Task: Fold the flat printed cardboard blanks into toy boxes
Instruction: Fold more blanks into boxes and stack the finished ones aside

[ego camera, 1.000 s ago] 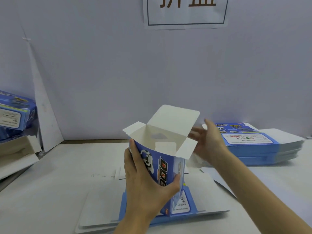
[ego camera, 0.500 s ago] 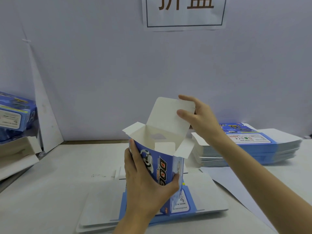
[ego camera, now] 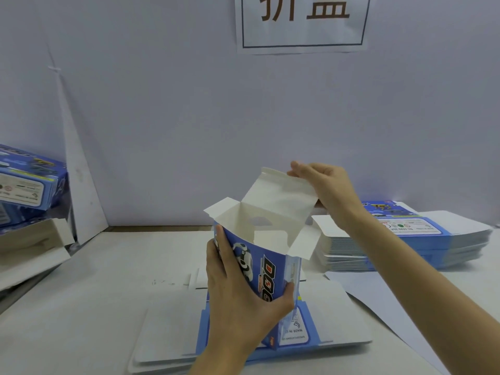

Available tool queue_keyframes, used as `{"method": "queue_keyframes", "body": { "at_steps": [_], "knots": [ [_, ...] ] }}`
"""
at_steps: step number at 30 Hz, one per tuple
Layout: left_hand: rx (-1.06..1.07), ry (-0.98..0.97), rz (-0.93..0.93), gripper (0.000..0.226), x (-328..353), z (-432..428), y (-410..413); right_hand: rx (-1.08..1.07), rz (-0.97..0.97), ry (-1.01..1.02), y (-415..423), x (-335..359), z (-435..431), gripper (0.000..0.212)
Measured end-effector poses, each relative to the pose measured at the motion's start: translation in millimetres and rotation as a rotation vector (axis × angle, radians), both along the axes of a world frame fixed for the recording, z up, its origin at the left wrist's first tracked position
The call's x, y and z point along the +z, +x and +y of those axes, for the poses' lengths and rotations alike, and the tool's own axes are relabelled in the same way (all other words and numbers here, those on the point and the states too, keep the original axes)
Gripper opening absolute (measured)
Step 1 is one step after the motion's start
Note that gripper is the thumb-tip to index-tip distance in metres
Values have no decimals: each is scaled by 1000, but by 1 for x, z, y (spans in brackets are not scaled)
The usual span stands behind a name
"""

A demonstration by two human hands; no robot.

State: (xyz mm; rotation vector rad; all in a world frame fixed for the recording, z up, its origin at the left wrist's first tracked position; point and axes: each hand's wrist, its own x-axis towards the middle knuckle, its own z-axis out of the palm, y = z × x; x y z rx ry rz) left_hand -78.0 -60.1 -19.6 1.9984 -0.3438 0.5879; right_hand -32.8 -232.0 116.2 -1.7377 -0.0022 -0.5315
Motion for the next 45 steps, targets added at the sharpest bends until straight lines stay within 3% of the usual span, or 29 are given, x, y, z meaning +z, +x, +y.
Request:
{"method": "queue_keyframes", "body": {
  "at_steps": [3, 7, 11, 18, 22, 25, 28, 30, 33, 35, 39, 42, 45],
  "knots": [
    [-2, 19, 17, 129, -2, -1, 2, 3, 136, 133, 9, 20, 1, 13],
    [2, 15, 47, 127, -3, 0, 5, 73, 504, 250, 16, 39, 7, 15],
    [9, 18, 48, 133, -4, 0, 4, 78, 595, 145, 22, 37, 8, 13],
    [11, 1, 39, 128, -2, -1, 4, -7, 537, 170, 23, 23, 8, 17],
    [14, 0, 46, 127, -3, -2, 4, -39, 439, 67, 21, 22, 10, 14],
    [11, 6, 53, 126, -1, -2, 4, -25, 293, 74, 17, 20, 13, 15],
    [24, -35, 51, 133, 1, 1, 3, 45, 137, 321, 7, 18, 10, 15],
    [38, -80, 43, 135, 3, 1, 1, -46, -74, 449, -4, 1, 7, 15],
    [69, -129, 44, 144, 8, -2, -2, -267, -358, 261, -32, -54, 11, 27],
    [94, -148, 30, 144, 12, -3, -2, -137, -338, 123, -49, -96, 13, 40],
    [84, -95, 22, 131, 14, -3, 0, 392, -66, -98, -68, -144, 18, 83],
    [-10, -135, 26, 112, 10, -4, 4, 338, 4, -51, -58, -151, 24, 100],
    [-164, -335, 102, 89, 2, 7, 19, 262, 42, 156, -47, -149, 13, 93]
  ]
}}
